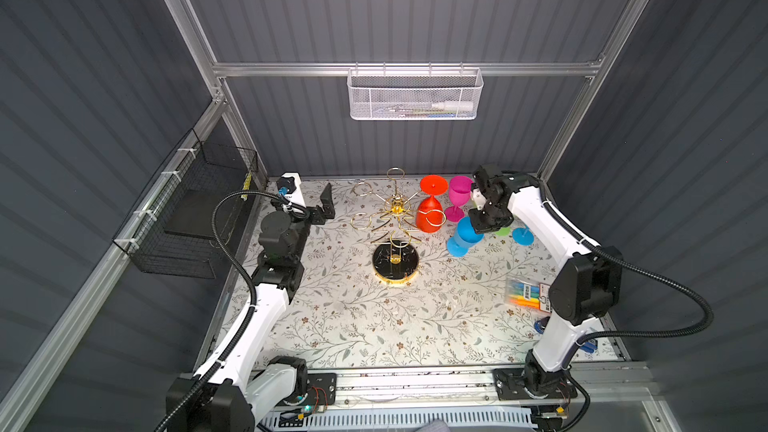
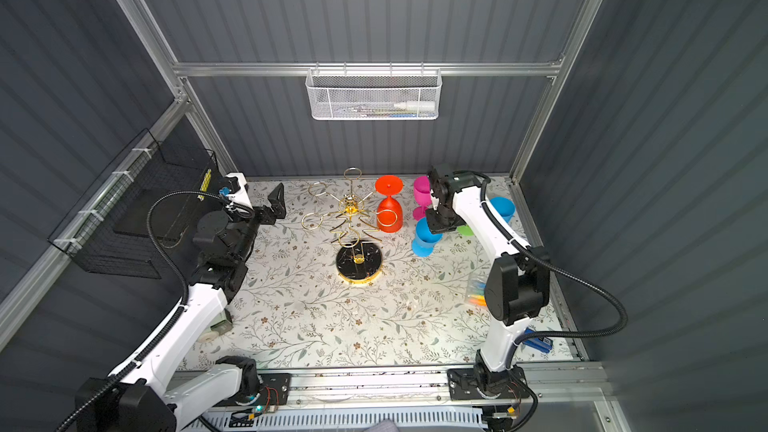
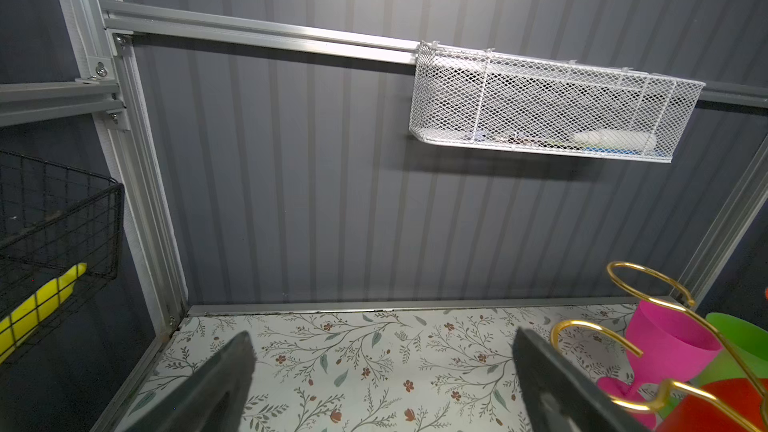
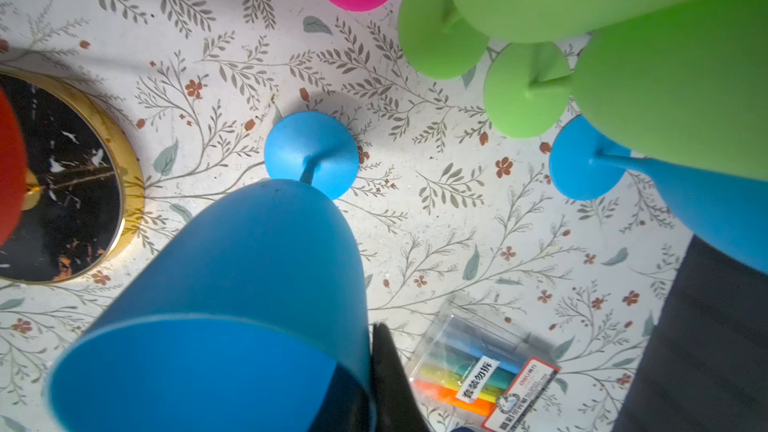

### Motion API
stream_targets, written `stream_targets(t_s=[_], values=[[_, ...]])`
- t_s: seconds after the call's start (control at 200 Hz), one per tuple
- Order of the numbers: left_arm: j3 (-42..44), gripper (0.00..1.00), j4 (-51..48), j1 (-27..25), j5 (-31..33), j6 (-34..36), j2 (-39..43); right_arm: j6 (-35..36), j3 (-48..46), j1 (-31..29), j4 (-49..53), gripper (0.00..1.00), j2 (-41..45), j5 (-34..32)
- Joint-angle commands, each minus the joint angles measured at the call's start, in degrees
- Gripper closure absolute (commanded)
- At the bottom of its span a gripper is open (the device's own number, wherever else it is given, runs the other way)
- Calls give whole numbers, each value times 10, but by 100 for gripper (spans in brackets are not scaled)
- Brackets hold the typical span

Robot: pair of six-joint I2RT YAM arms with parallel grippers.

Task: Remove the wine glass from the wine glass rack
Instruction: 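Move the right gripper to the red glass hanging on the rack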

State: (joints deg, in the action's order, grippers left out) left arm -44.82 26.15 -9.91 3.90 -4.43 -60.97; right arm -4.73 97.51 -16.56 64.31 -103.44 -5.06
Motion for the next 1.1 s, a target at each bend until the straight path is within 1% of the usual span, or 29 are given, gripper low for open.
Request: stream_targets(t_s=[0.0,0.085,0.19,0.285,0.38,0.445,0.565,0.62,0.63,0.645,0.71,0.81,0.89,0.97,1.096], values=[[6,2,3,4,12,14,10,-3,21,6,-7,81,21,20],[7,1,3,4,11,12,13,-5,26,10,-15,76,33,33],[8,1,2,4,12,13,15,-11,28,16,-26,66,49,41],[8,1,1,4,14,14,17,-19,24,23,-37,61,70,50],[9,1,3,4,15,13,18,-32,11,30,-61,57,109,71],[10,1,3,4,15,14,17,-48,-8,34,-96,54,150,103],[10,1,3,4,16,16,17,-113,-72,43,-204,47,243,205],[10,2,3,4,15,16,18,-154,-110,44,-263,44,283,237],[11,1,3,4,15,16,19,-163,-117,44,-275,43,291,256],[11,2,3,4,15,16,19,-175,-129,44,-294,43,299,268],[12,1,2,4,14,15,21,-230,-177,44,-372,41,331,304],[14,1,3,4,14,16,24,-312,-237,44,-474,40,352,335],[16,2,2,4,12,15,28,-357,-268,42,-529,40,349,346],[16,1,4,5,13,15,31,-381,-284,38,-566,40,340,350],[18,1,3,4,11,13,32,-396,-280,27,-584,41,315,348]])
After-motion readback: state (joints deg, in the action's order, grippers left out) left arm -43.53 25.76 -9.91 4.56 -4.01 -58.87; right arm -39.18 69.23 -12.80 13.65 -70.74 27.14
